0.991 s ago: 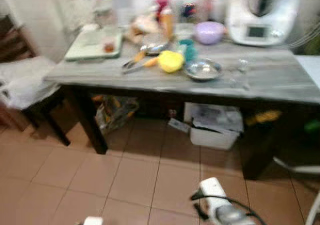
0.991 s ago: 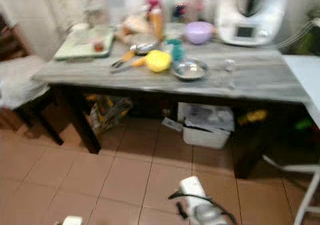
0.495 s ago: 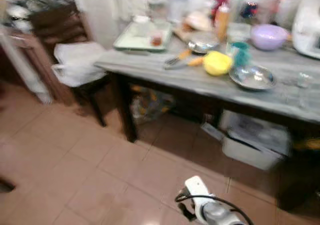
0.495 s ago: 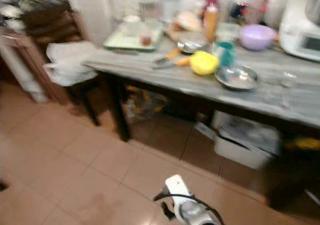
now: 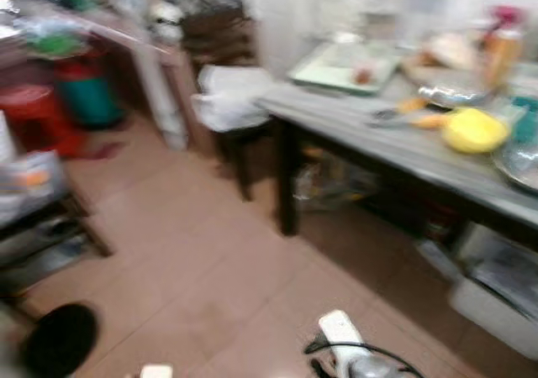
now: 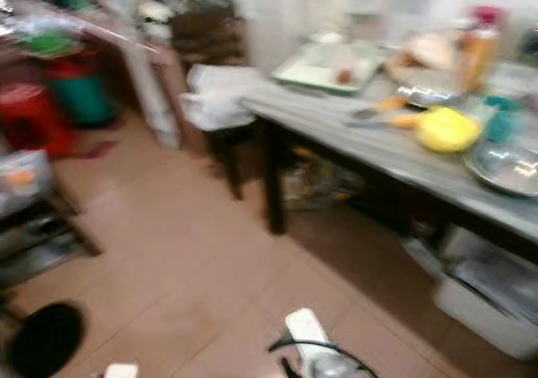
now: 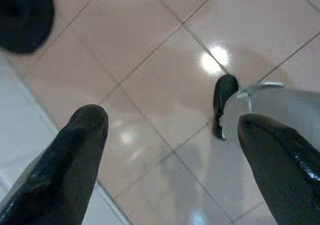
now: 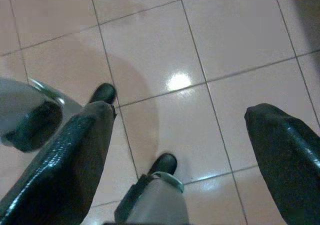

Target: Setting the table

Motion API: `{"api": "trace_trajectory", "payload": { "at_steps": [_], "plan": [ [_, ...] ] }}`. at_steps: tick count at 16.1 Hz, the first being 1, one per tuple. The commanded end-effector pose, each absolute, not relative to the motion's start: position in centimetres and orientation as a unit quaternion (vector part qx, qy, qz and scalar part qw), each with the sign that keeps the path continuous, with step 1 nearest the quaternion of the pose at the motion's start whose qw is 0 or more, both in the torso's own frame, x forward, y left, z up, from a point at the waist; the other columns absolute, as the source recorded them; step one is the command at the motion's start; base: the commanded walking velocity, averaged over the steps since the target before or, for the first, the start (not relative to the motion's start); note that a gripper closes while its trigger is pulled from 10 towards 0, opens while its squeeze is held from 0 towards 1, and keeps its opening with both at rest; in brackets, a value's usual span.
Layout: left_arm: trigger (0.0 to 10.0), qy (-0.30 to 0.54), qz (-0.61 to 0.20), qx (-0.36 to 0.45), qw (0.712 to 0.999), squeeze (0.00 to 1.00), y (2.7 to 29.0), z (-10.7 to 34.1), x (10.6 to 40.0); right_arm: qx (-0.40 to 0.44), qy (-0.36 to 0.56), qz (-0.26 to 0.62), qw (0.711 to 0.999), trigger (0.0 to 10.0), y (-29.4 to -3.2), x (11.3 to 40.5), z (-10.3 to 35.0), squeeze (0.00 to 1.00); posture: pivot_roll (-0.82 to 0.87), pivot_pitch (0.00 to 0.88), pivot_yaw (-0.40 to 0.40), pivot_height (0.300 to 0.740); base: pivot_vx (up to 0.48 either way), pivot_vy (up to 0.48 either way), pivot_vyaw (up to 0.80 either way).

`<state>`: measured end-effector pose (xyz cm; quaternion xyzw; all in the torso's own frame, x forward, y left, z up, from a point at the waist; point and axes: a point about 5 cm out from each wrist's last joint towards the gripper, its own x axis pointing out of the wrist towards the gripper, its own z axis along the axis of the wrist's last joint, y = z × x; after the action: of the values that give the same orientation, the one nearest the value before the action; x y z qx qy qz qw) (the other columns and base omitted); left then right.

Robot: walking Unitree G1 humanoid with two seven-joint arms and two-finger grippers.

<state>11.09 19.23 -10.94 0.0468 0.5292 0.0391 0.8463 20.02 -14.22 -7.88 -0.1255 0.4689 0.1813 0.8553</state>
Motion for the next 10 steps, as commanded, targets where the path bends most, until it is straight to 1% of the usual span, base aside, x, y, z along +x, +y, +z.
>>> {"api": "trace_trajectory", "payload": {
  "at_steps": [1,4,10],
  "plan": [
    [10.0,0.537,0.041,0.051,0.841,0.00,19.74,-11.01,10.66,-0.122,0.474,0.181,0.853,10.0,-14.14,19.91,-7.96,0.00,-0.09,0.000,0.069,0.740,0.000,0.000,0.80],
    [10.0,0.530,0.047,0.057,0.845,0.00,19.83,-10.91,10.89,-0.122,0.473,0.182,0.853,10.0,-14.13,20.02,-7.90,0.00,-0.10,0.000,0.069,0.740,0.000,0.000,0.80],
    [10.0,0.539,0.043,0.055,0.839,0.00,19.76,-10.91,11.18,-0.123,0.473,0.186,0.853,10.0,-14.23,20.13,-7.83,0.00,-0.09,0.000,0.066,0.740,0.000,0.000,0.80]
  ]
}}
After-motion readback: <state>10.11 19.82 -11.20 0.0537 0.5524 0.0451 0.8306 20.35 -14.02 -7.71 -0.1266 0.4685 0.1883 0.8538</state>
